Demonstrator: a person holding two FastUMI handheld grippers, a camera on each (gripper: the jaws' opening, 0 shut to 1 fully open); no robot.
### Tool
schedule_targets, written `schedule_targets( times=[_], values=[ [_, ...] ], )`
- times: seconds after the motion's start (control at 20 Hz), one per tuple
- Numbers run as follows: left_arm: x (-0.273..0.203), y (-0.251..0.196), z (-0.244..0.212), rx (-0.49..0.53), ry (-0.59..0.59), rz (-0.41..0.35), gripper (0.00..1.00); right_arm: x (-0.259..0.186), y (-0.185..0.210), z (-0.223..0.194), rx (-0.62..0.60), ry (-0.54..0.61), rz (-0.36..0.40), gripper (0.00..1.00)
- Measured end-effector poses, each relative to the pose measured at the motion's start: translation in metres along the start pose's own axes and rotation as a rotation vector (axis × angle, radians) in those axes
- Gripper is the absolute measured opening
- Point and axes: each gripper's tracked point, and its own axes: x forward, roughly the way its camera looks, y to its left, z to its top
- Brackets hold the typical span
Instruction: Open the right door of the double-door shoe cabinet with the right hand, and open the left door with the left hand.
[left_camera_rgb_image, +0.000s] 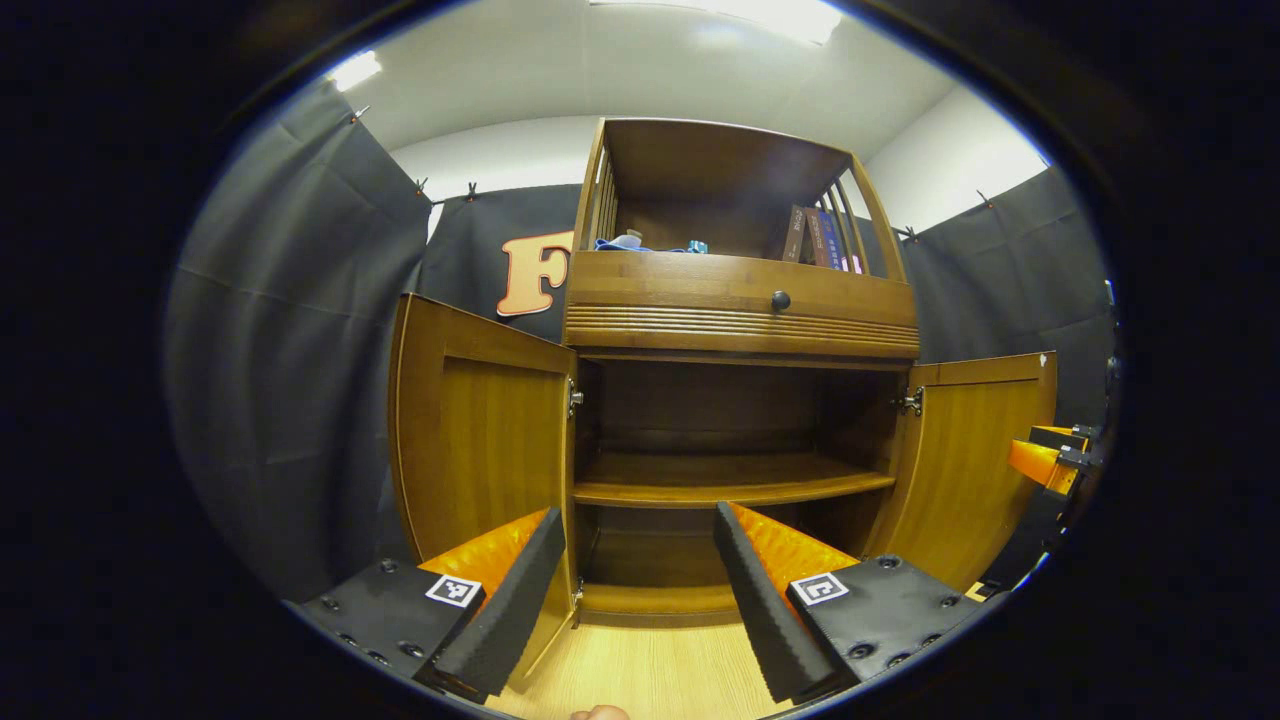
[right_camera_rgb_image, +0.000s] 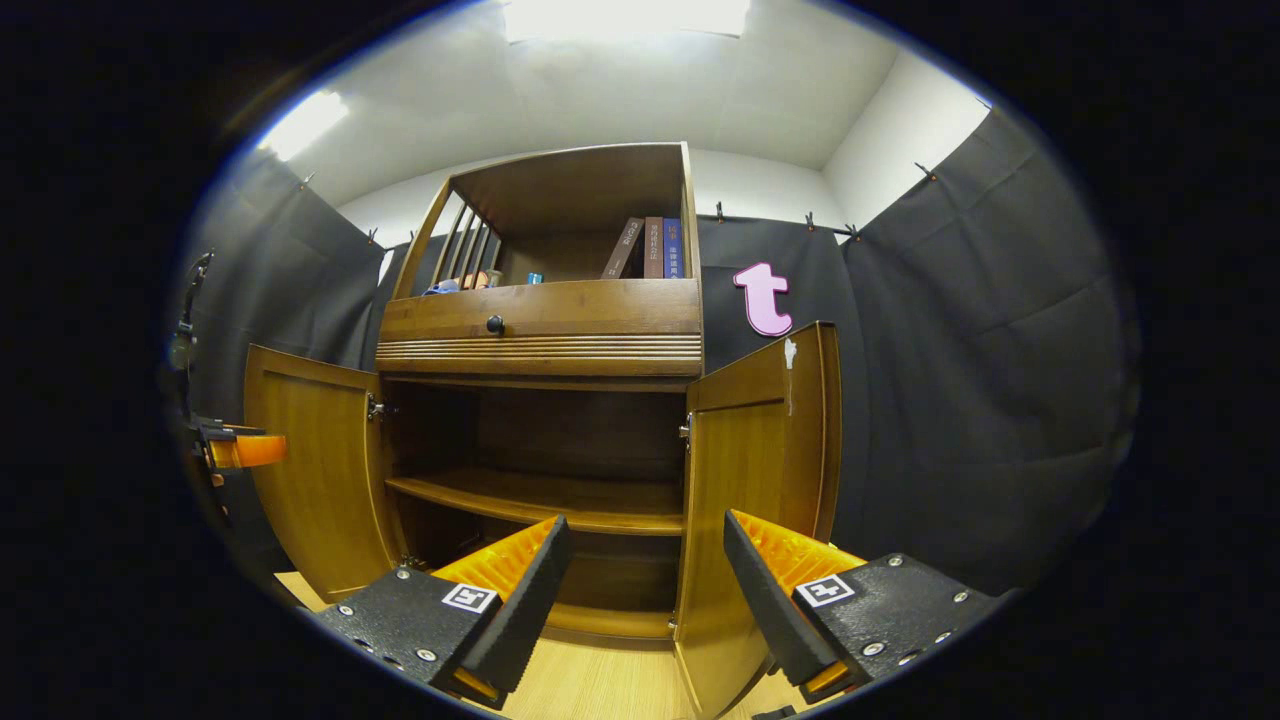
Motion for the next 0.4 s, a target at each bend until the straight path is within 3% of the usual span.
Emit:
schedule_targets(
  times=[0.4],
  values=[
    [-0.0038, -0.0005, -0.0001, 0.0, -0.005, -0.003, 0.94, -0.0017, -0.0029, -0.002, 0.001, 0.001, -0.008, 0.93]
  ],
)
